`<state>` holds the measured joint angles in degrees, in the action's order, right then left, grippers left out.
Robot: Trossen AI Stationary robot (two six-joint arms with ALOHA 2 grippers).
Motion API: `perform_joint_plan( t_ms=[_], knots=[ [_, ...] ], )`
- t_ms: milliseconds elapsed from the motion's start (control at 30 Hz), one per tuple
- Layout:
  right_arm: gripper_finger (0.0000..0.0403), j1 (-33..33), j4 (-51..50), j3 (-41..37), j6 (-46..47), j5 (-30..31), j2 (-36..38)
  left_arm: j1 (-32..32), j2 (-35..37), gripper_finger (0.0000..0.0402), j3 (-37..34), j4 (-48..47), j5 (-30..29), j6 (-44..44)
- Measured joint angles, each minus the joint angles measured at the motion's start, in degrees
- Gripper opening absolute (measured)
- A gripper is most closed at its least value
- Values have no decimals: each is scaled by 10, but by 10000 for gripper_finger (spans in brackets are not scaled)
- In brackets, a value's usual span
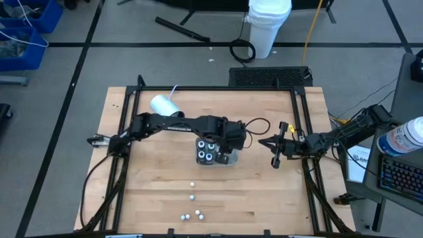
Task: Pick & Place food coloring
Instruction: Put the small black food coloring bottle into the gray bin
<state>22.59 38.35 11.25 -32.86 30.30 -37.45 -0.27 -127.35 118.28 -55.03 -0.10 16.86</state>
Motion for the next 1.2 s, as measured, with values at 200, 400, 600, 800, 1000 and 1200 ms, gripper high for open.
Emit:
perform_joint_plan(
  t_ms=[200, 400, 600, 800, 1000, 1200],
  knots=[
    [0, 0, 0, 0, 4, -1, 0, 3, -10, 72, 0, 19, 0, -9],
    [0, 0, 0, 0, 5, -1, 0, 2, -13, 72, 0, 0, -26, -20],
    [0, 0, -4, 0, 6, -1, 0, 2, -13, 72, 0, -53, -55, -38],
    [0, 0, -9, 0, 5, -1, 0, 2, -13, 72, 0, -54, -56, -46],
    [0, 0, -9, 0, 5, -1, 0, 2, -24, 72, 0, -41, -56, -61],
    [0, 0, -14, 0, 5, -1, 1, 1, -43, 72, -2, -53, -79, -71]
  ],
)
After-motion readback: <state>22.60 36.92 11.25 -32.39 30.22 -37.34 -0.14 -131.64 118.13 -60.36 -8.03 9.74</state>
